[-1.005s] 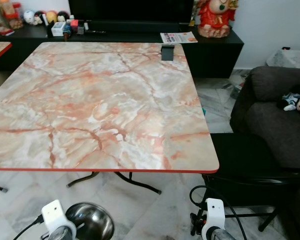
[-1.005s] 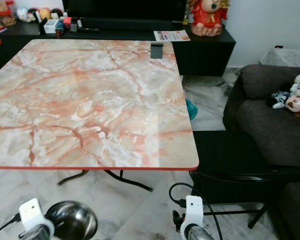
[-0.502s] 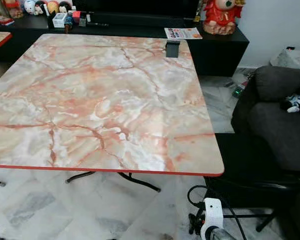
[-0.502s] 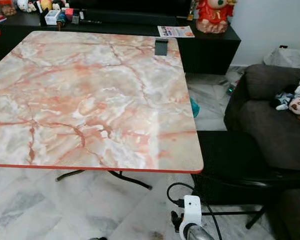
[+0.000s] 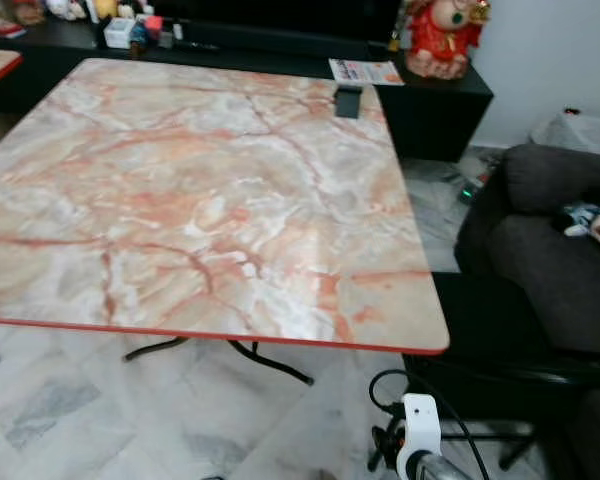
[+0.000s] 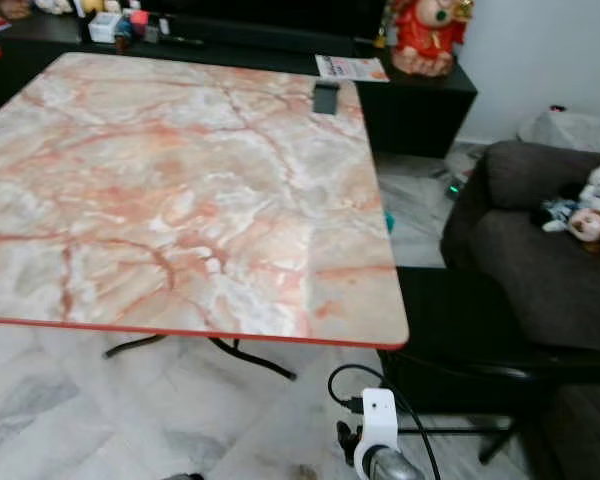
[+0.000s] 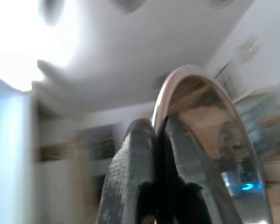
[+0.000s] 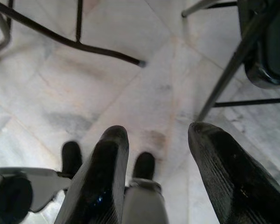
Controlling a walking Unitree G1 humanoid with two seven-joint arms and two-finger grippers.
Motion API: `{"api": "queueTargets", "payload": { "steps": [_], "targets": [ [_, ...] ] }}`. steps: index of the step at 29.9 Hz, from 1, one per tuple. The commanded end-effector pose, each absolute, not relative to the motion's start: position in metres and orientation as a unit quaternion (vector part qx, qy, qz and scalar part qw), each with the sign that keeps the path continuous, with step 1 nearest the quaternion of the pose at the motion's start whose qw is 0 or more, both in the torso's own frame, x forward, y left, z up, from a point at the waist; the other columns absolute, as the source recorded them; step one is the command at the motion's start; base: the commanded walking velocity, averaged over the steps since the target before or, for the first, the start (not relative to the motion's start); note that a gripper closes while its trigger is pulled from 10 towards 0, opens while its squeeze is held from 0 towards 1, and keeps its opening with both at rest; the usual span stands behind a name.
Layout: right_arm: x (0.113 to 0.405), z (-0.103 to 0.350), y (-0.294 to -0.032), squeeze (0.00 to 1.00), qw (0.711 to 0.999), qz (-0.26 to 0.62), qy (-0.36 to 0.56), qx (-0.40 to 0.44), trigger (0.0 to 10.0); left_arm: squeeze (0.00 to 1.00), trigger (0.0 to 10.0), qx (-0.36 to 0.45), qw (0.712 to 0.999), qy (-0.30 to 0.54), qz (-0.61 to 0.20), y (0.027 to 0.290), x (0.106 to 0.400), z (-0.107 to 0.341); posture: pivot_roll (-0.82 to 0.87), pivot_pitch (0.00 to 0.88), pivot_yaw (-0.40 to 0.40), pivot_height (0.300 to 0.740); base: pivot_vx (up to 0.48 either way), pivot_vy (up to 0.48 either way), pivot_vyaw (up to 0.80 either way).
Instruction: Setting the table
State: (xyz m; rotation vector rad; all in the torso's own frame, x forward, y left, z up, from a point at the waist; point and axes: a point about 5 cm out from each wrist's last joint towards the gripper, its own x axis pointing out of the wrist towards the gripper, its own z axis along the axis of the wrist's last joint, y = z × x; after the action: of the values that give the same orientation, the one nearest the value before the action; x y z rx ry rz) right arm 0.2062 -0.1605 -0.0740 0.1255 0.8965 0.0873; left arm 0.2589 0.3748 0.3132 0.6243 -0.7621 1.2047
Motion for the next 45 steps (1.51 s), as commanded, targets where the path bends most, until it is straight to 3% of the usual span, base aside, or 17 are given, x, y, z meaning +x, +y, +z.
{"api": "queueTargets", "payload": {
  "steps": [1,2,5,9,10,13,16,18,19,21,27,45],
  "targets": [
    [0.203,-0.076,-0.163,0.0,0.896,0.038,0.438,0.056,10.0,0.0,10.0,0.132,0.859,-0.296,0.396,0.355,0.301,0.295,0.13,0.105,-0.07,0.731,0.0,0.0,0.0],
    [0.203,-0.076,-0.163,0.0,0.896,0.037,0.438,0.056,10.0,0.0,10.0,0.106,0.874,-0.291,0.375,0.351,0.306,0.294,0.13,0.105,-0.07,0.731,0.0,0.0,0.0],
    [0.203,-0.076,-0.163,0.0,0.897,0.033,0.436,0.061,10.0,0.0,10.0,-0.012,0.932,-0.268,0.244,0.303,0.334,0.286,0.11,0.094,-0.058,0.731,0.0,0.0,0.0],
    [0.203,-0.076,-0.163,0.0,0.897,0.03,0.435,0.063,10.0,0.0,10.0,-0.129,0.951,-0.219,0.179,0.274,0.351,0.265,0.09,0.087,-0.051,0.731,0.0,0.0,0.0],
    [0.203,-0.076,-0.163,0.0,0.897,0.03,0.435,0.063,10.0,0.0,10.0,-0.129,0.951,-0.219,0.179,0.274,0.351,0.265,0.09,0.087,-0.051,0.731,0.0,0.0,0.0],
    [0.201,-0.076,-0.164,0.0,0.897,0.026,0.436,0.066,10.0,0.0,10.0,-0.235,0.95,-0.175,0.11,0.254,0.361,0.244,0.08,0.094,-0.051,0.731,0.0,0.0,0.0],
    [0.2,-0.077,-0.166,0.0,0.897,0.022,0.436,0.067,10.0,0.0,10.0,-0.249,0.953,-0.145,0.088,0.249,0.362,0.23,0.08,0.102,-0.052,0.731,0.0,0.0,0.0],
    [0.199,-0.077,-0.167,0.0,0.897,0.02,0.437,0.067,10.0,0.0,10.0,-0.3,0.941,-0.132,0.084,0.249,0.36,0.22,0.08,0.11,-0.053,0.731,0.0,0.0,0.0],
    [0.198,-0.078,-0.169,0.0,0.897,0.016,0.437,0.068,10.0,0.0,10.0,-0.366,0.916,-0.124,0.11,0.255,0.357,0.212,0.08,0.111,-0.054,0.731,0.0,0.0,0.0],
    [0.197,-0.078,-0.169,0.0,0.896,0.015,0.438,0.068,10.0,0.0,10.0,-0.399,0.902,-0.111,0.122,0.258,0.354,0.204,0.08,0.114,-0.055,0.731,0.0,0.0,0.0],
    [0.197,-0.078,-0.168,0.0,0.896,0.017,0.439,0.067,10.0,0.0,10.0,-0.399,0.909,-0.038,0.119,0.245,0.345,0.171,0.09,0.13,-0.058,0.731,0.0,0.0,0.0],
    [0.199,-0.078,-0.164,0.0,0.896,0.018,0.437,0.072,10.0,0.0,10.0,-0.356,0.924,0.042,0.13,0.233,0.345,0.162,0.09,0.128,-0.041,0.731,0.0,0.0,0.0]
  ]
}}
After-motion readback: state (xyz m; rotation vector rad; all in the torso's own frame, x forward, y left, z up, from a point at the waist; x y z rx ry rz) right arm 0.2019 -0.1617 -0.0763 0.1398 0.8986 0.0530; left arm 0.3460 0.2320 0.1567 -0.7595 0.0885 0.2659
